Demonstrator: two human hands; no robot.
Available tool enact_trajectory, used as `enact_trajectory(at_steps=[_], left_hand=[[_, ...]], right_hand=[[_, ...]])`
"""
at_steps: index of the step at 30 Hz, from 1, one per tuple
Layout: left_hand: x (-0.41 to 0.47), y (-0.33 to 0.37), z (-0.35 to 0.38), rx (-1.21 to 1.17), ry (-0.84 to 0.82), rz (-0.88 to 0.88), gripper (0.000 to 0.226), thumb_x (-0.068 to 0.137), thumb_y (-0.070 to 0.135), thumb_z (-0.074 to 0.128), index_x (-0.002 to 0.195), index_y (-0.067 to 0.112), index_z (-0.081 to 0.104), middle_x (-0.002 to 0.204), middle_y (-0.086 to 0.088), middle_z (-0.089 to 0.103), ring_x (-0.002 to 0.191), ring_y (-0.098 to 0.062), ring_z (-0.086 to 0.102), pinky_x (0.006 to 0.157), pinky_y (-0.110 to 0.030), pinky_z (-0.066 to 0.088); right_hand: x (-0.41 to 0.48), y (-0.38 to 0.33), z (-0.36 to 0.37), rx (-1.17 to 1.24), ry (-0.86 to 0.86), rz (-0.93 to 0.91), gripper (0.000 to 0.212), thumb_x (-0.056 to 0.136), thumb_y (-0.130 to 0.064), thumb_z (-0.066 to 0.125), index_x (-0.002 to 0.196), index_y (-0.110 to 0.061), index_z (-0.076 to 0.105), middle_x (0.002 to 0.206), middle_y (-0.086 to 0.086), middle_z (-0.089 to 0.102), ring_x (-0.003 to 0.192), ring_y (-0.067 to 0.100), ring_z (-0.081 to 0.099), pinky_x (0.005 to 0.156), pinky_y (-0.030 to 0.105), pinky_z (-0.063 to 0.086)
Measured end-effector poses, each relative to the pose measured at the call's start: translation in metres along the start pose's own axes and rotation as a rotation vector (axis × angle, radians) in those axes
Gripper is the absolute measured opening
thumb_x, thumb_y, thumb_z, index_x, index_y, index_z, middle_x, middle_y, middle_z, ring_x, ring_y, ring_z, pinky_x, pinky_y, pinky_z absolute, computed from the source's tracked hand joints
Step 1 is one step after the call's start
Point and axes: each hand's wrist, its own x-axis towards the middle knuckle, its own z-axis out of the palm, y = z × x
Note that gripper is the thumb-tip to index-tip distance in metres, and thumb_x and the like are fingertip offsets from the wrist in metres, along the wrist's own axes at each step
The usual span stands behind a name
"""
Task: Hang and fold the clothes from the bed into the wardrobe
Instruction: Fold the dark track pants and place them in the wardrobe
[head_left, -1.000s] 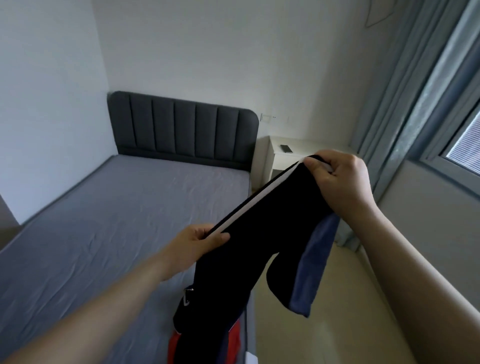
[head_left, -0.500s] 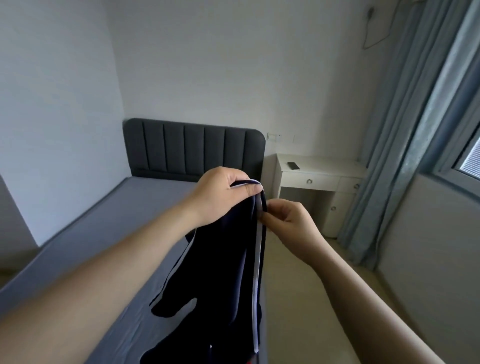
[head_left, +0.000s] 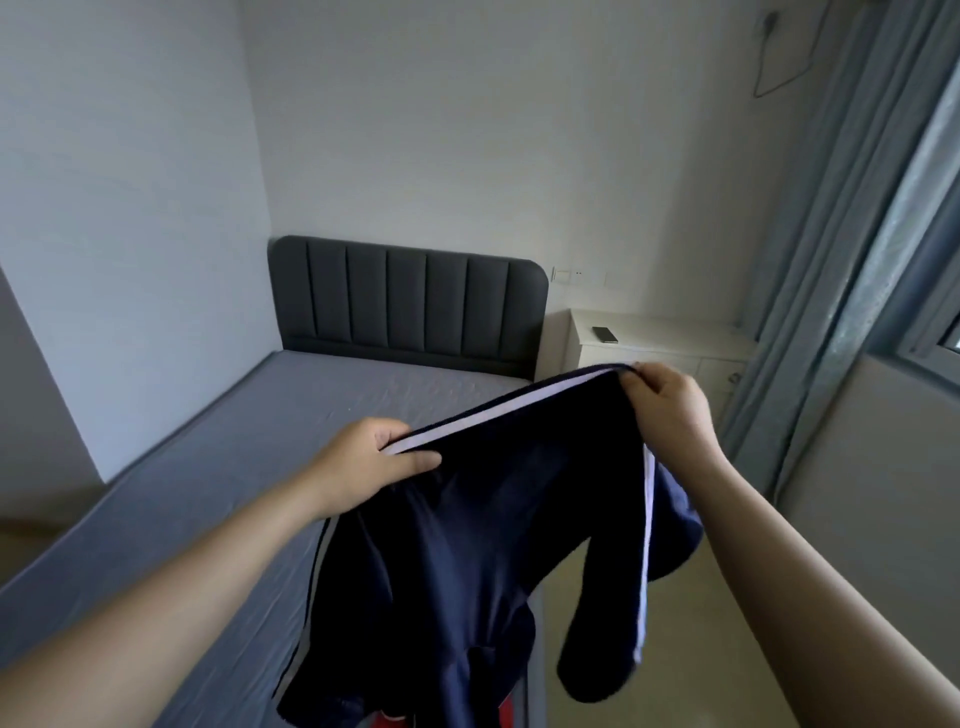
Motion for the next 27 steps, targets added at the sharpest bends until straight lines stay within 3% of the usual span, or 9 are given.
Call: enact_trajectory(at_steps=[2,6,8,10,12,15,19,23,27], left_hand=[[0.005,0.004,0.000,0.028,0.054,0.032,0.029,0.082,0.036,0.071,0.065,0.016,0.059,0.051,0.011,0.044,0.047,-0.004,0.039,0.048,-0.020,0.030],[0.015,0.029,0.008,0.116,0.043,0.144,0.025,0.084,0.034,0.070,0.071,0.013,0.067,0.063,0.001,0.060,0.059,-0.011,0.054,0.062,-0.031,0.041],[0.019,0.045,0.014,0.186,-0.016,0.185,0.022,0.083,0.037,0.071,0.073,0.017,0.070,0.074,-0.004,0.068,0.073,-0.016,0.063,0.072,-0.037,0.049],[0.020,0.057,0.016,0.183,-0.025,0.208,0.021,0.082,0.037,0.071,0.075,0.018,0.071,0.078,-0.006,0.069,0.078,-0.018,0.064,0.076,-0.040,0.051],[0.021,0.063,0.014,0.166,-0.012,0.224,0.022,0.083,0.036,0.070,0.077,0.016,0.073,0.080,-0.008,0.070,0.081,-0.023,0.064,0.077,-0.041,0.051],[0.019,0.066,0.010,0.194,-0.021,0.223,0.020,0.082,0.036,0.071,0.075,0.017,0.071,0.072,-0.004,0.067,0.065,-0.015,0.057,0.062,-0.033,0.043],[0.009,0.049,0.003,0.212,-0.009,0.140,0.023,0.078,0.035,0.076,0.071,0.018,0.062,0.057,0.011,0.054,0.050,-0.002,0.045,0.051,-0.018,0.035],[-0.006,0.024,-0.018,0.235,0.065,0.095,0.024,0.076,0.036,0.078,0.074,0.017,0.063,0.061,0.007,0.057,0.054,-0.004,0.048,0.051,-0.016,0.035],[-0.007,0.029,-0.029,0.180,0.106,0.111,0.020,0.077,0.033,0.077,0.074,0.017,0.065,0.062,0.004,0.060,0.055,-0.005,0.050,0.051,-0.013,0.035]], right_hand=[[-0.010,0.002,0.008,-0.098,-0.168,0.009,0.015,0.088,-0.019,0.062,0.100,-0.012,0.069,0.092,0.006,0.070,0.092,0.024,0.063,0.073,0.027,0.041],[-0.045,-0.009,0.029,0.032,-0.470,-0.150,0.062,0.082,-0.029,0.073,0.138,-0.025,0.047,0.130,-0.013,0.054,0.118,0.004,0.049,0.099,0.026,0.040],[-0.058,-0.020,0.041,0.154,-0.569,-0.222,0.057,0.087,-0.031,0.068,0.139,-0.031,0.047,0.136,-0.018,0.052,0.125,-0.003,0.045,0.104,0.025,0.036],[-0.062,-0.028,0.047,0.224,-0.596,-0.255,0.039,0.092,-0.026,0.062,0.131,-0.030,0.057,0.124,-0.018,0.061,0.117,-0.004,0.053,0.099,0.022,0.040],[-0.062,-0.030,0.051,0.268,-0.554,-0.259,0.019,0.094,-0.020,0.058,0.109,-0.025,0.070,0.096,-0.009,0.071,0.090,0.000,0.064,0.081,0.018,0.049],[-0.062,-0.030,0.054,0.259,-0.399,-0.265,0.017,0.096,-0.018,0.054,0.088,-0.019,0.070,0.073,0.001,0.066,0.063,0.005,0.056,0.058,0.018,0.042],[-0.048,-0.033,0.050,0.289,-0.173,-0.288,0.021,0.095,-0.015,0.054,0.079,-0.009,0.064,0.067,0.001,0.061,0.058,0.000,0.047,0.052,0.014,0.036],[-0.019,-0.018,0.031,0.251,0.024,-0.140,0.022,0.094,-0.019,0.051,0.075,-0.012,0.061,0.063,0.000,0.057,0.055,0.000,0.045,0.051,0.013,0.034],[-0.012,-0.002,0.027,0.097,0.006,-0.062,0.024,0.090,-0.019,0.051,0.066,-0.013,0.054,0.056,-0.006,0.049,0.054,0.006,0.042,0.046,0.017,0.031]])
